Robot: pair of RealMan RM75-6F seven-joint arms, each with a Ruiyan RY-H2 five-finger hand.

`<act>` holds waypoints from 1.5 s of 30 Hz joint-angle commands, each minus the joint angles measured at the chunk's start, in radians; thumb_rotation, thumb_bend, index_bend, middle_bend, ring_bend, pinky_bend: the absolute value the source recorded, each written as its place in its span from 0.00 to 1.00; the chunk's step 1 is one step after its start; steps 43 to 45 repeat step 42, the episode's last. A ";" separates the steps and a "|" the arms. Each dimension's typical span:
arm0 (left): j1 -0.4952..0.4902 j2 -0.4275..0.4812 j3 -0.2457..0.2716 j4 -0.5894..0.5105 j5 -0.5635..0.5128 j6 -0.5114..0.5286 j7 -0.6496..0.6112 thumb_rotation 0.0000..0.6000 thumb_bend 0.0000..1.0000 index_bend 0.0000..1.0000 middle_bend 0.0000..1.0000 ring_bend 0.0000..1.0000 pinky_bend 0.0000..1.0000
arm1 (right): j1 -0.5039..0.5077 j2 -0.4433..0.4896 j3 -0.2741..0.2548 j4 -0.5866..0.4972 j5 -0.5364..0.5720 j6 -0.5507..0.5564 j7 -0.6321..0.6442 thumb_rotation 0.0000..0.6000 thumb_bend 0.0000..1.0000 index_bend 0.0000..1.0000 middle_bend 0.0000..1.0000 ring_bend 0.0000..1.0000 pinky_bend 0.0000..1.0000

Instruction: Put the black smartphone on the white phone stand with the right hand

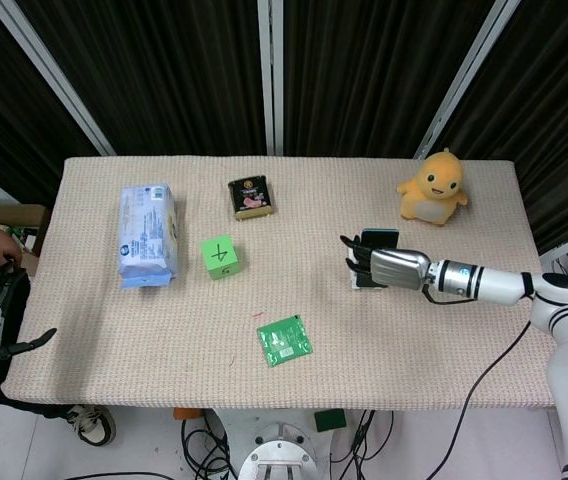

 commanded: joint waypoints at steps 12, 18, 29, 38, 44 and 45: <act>-0.004 0.003 -0.001 -0.006 0.000 -0.004 0.005 0.63 0.06 0.13 0.06 0.02 0.14 | -0.017 0.096 0.030 -0.161 0.063 0.013 -0.039 1.00 0.20 0.00 0.00 0.00 0.00; -0.008 0.005 -0.004 -0.009 -0.004 -0.009 0.006 0.64 0.07 0.13 0.06 0.02 0.14 | -0.126 0.233 0.104 -0.436 0.157 0.192 -0.067 1.00 0.20 0.00 0.00 0.00 0.00; -0.004 0.009 0.002 -0.027 0.009 0.004 0.017 0.63 0.06 0.13 0.06 0.02 0.14 | -0.556 0.331 0.116 -0.983 0.591 0.343 0.154 1.00 0.22 0.00 0.00 0.00 0.00; 0.006 0.008 0.017 -0.028 0.033 0.020 0.012 0.62 0.06 0.13 0.06 0.02 0.14 | -0.770 0.226 0.079 -0.879 0.716 0.319 0.334 1.00 0.21 0.00 0.00 0.00 0.00; 0.010 0.005 0.023 -0.017 0.042 0.024 0.001 0.62 0.07 0.13 0.06 0.02 0.14 | -0.821 0.168 0.099 -0.788 0.709 0.341 0.361 1.00 0.22 0.00 0.00 0.00 0.00; 0.010 0.005 0.023 -0.017 0.042 0.024 0.001 0.62 0.07 0.13 0.06 0.02 0.14 | -0.821 0.168 0.099 -0.788 0.709 0.341 0.361 1.00 0.22 0.00 0.00 0.00 0.00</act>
